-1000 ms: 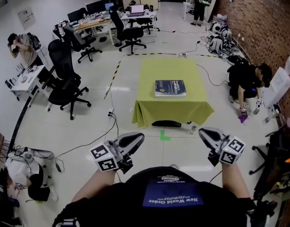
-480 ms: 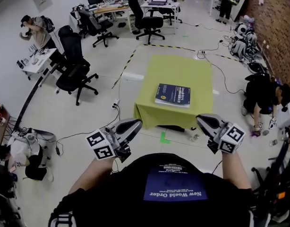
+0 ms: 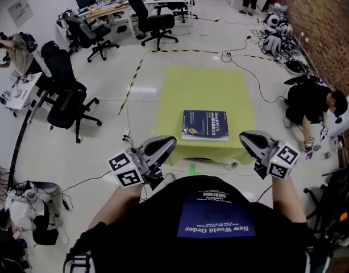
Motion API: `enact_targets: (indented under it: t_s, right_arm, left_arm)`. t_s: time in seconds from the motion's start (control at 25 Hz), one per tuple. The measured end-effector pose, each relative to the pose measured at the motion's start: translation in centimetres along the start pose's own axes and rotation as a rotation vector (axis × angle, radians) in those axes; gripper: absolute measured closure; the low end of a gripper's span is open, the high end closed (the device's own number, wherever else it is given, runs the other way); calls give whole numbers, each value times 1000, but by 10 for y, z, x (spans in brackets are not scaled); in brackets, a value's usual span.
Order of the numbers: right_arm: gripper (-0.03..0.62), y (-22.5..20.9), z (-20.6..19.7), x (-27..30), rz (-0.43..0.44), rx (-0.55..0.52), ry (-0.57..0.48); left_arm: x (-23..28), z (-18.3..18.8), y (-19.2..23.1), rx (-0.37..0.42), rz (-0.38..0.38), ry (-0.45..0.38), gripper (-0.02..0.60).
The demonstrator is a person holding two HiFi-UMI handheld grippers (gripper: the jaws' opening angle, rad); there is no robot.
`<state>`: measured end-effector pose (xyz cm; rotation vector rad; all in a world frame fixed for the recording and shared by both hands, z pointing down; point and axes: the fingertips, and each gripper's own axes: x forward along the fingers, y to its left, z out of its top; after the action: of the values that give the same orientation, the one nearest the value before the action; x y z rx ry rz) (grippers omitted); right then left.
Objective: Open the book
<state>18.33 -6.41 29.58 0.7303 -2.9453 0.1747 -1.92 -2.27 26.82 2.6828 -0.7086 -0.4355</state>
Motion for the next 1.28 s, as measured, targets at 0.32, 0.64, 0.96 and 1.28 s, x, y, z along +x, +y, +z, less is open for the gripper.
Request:
enact_targets:
  t_s: [0.32, 0.64, 0.96, 1.28]
  right_arm:
    - [549, -48, 1, 93, -83, 96, 52]
    - [499, -97, -74, 144, -51, -34, 402]
    - [465, -123, -189, 152, 278, -205, 701]
    - [401, -135, -268, 158, 413, -403, 807]
  left_arm:
    - [16, 48, 120, 19, -155, 115, 575]
    - [67, 31, 189, -45, -192, 179, 575]
    - [104, -13, 208, -127, 13, 219, 575]
    - [115, -84, 245, -227, 97, 279, 575]
